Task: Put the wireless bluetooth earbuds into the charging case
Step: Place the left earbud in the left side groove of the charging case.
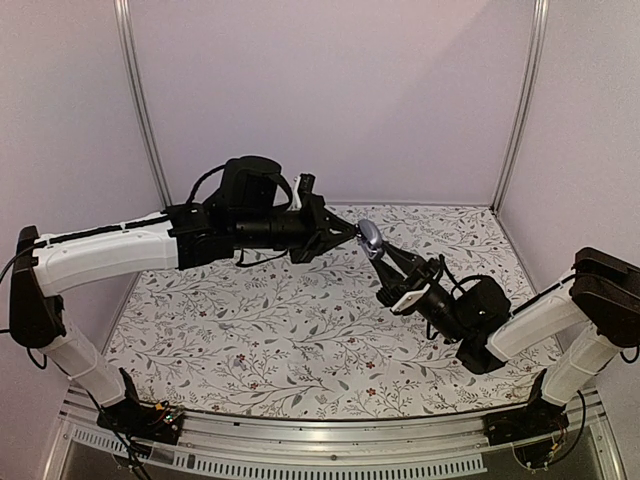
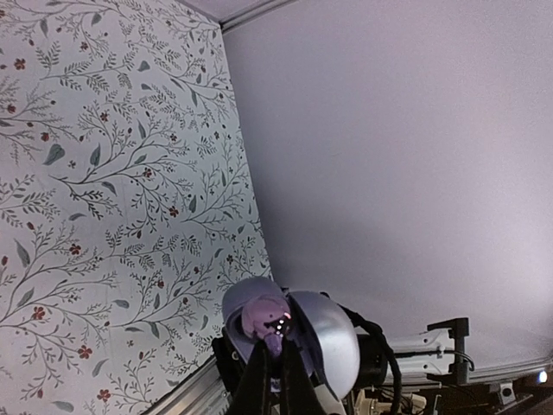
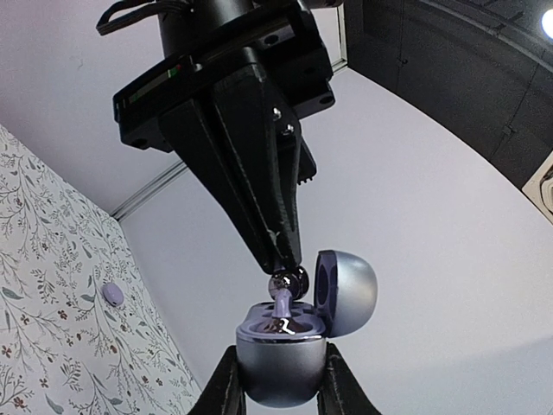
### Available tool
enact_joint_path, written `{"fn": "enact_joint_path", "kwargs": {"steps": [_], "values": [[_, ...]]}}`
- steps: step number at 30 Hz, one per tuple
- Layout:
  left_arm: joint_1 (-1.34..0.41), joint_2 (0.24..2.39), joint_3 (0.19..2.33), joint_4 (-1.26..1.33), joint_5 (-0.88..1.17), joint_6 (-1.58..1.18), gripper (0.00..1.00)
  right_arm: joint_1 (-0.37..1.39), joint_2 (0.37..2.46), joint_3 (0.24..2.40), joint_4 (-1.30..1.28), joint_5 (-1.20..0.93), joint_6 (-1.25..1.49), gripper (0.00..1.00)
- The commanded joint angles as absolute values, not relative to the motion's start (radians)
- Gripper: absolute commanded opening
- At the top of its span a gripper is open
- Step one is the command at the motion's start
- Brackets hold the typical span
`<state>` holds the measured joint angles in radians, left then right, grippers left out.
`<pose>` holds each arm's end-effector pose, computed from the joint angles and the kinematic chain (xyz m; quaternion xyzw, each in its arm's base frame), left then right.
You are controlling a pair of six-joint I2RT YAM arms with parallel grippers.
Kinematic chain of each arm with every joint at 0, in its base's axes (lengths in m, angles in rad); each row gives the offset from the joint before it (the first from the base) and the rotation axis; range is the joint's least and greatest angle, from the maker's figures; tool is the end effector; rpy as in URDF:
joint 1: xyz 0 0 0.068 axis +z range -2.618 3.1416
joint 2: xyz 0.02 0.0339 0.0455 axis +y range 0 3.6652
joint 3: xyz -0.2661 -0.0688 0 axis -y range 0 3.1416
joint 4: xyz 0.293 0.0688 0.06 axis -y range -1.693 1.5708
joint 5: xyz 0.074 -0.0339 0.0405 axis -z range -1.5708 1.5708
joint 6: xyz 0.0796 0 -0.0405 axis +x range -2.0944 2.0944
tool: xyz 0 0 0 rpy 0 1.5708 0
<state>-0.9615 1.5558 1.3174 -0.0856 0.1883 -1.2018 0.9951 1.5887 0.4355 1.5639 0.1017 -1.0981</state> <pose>0.2506 -0.3851 0.3202 -0.0424 0.8091 -0.5489 0.2057 0.1913 0.2799 0.1972 -0.4526 0.3108 -0.0708 0.8328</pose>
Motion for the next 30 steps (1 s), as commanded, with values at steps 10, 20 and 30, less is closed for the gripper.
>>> {"fn": "enact_joint_path", "kwargs": {"steps": [10, 20, 30], "values": [[-0.952, 1.553, 1.295, -0.044, 0.233, -1.226, 0.0, 1.008, 1.584, 0.453, 1.836, 0.119, -1.095, 0.0], [-0.952, 1.542, 1.285, -0.061, 0.213, -1.23, 0.0, 1.008, 1.58, 0.458, 1.836, 0.125, -1.098, 0.0], [-0.952, 1.553, 1.299, -0.071, 0.219, -1.24, 0.0, 1.013, 1.587, 0.448, 1.836, 0.093, -1.108, 0.0]]}}
